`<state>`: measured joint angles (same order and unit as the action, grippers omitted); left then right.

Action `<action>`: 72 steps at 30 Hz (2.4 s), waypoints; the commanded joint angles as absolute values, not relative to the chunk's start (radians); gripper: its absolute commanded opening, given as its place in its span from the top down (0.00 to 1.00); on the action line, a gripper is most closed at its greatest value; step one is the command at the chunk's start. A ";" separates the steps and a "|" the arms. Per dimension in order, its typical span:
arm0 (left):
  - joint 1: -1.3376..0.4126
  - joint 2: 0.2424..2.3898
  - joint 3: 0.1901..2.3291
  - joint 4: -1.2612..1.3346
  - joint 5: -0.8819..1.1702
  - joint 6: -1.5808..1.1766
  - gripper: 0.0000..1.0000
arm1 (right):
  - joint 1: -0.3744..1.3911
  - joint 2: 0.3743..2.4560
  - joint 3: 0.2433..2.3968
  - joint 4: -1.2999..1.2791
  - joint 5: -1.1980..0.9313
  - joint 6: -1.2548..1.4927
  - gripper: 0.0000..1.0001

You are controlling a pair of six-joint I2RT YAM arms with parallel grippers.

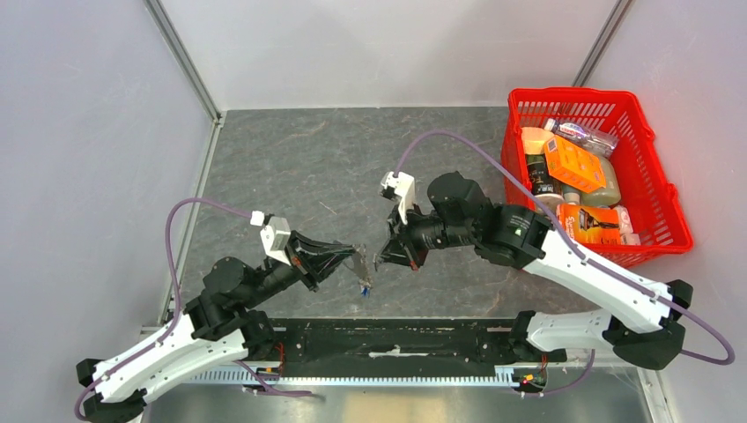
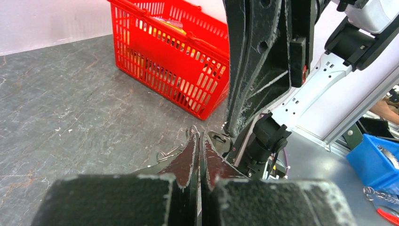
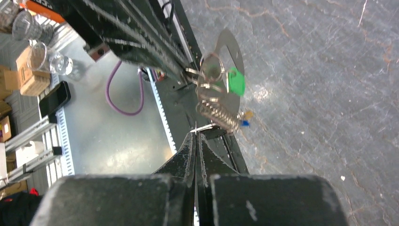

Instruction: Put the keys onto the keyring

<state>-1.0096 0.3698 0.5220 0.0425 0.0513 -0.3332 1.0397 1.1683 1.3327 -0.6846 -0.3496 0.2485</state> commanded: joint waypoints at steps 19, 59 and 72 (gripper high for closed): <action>-1.006 0.320 0.517 0.111 0.067 -0.289 0.98 | 1.040 1.275 1.463 -0.520 -0.339 0.311 1.00; -1.008 0.285 0.506 0.185 0.258 -0.302 0.98 | 1.021 1.137 1.419 -0.663 -0.434 0.265 1.00; -1.008 0.300 0.506 0.207 0.292 -0.306 0.98 | 1.022 1.139 1.361 -0.689 -0.503 0.222 1.00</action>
<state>-1.0096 0.2932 0.4866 0.1196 0.2520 -0.3202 1.0237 1.1313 1.3697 -0.6975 -0.4679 0.2535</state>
